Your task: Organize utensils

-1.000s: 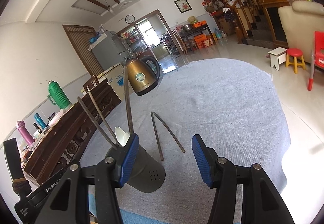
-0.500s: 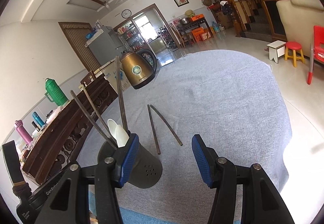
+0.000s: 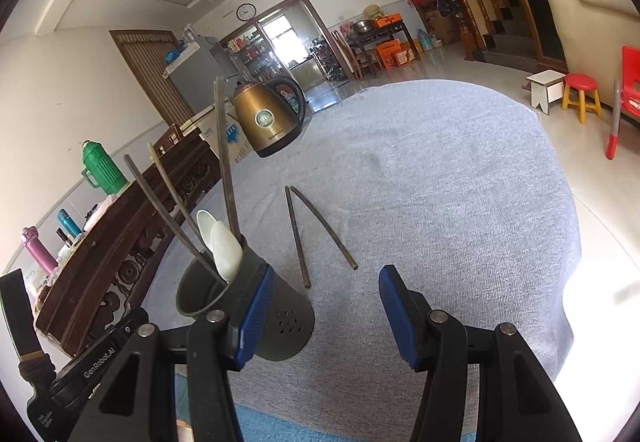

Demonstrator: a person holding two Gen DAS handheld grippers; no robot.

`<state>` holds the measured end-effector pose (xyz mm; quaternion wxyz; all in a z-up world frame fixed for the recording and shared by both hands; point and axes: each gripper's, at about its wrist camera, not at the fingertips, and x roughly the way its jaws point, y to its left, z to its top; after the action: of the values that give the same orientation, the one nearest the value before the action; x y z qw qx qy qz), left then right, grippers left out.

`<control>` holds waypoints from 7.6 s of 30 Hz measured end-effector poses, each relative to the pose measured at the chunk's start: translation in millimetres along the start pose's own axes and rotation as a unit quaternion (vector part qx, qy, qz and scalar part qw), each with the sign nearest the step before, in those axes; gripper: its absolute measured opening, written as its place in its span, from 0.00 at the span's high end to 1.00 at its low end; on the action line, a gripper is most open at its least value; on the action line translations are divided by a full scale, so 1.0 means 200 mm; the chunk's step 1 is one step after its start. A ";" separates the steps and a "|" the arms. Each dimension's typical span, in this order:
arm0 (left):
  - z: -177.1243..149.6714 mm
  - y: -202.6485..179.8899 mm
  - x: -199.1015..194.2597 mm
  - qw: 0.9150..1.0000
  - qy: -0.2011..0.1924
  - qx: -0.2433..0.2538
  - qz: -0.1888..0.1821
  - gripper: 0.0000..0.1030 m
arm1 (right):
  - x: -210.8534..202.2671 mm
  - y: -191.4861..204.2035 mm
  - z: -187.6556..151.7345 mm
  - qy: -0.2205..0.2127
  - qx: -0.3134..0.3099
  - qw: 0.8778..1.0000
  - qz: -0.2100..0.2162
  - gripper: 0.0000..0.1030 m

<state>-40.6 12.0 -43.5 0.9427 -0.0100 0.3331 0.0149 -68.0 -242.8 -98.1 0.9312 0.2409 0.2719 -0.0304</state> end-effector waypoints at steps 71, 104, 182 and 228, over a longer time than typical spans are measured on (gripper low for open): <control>0.15 0.25 0.69 0.991 0.123 0.034 0.040 0.33 | 1.43 0.21 0.58 0.244 -0.164 0.954 0.056 0.93; 0.24 0.18 0.82 0.988 0.116 0.096 0.026 0.33 | 1.47 0.18 0.63 0.214 -0.224 0.949 -0.061 0.93; 0.89 -0.73 1.24 0.964 0.157 0.156 -0.146 0.95 | 1.35 -0.12 0.97 0.253 -0.153 0.953 -0.070 0.93; 0.73 0.00 -0.26 0.972 -0.142 0.048 -0.178 0.95 | -0.34 0.19 0.70 -0.099 -0.098 0.990 -0.010 0.93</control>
<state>10.8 14.4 103.3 0.9673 -0.0215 0.1886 -0.1683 -50.6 -280.4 57.2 0.9722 0.1417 0.1827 -0.0364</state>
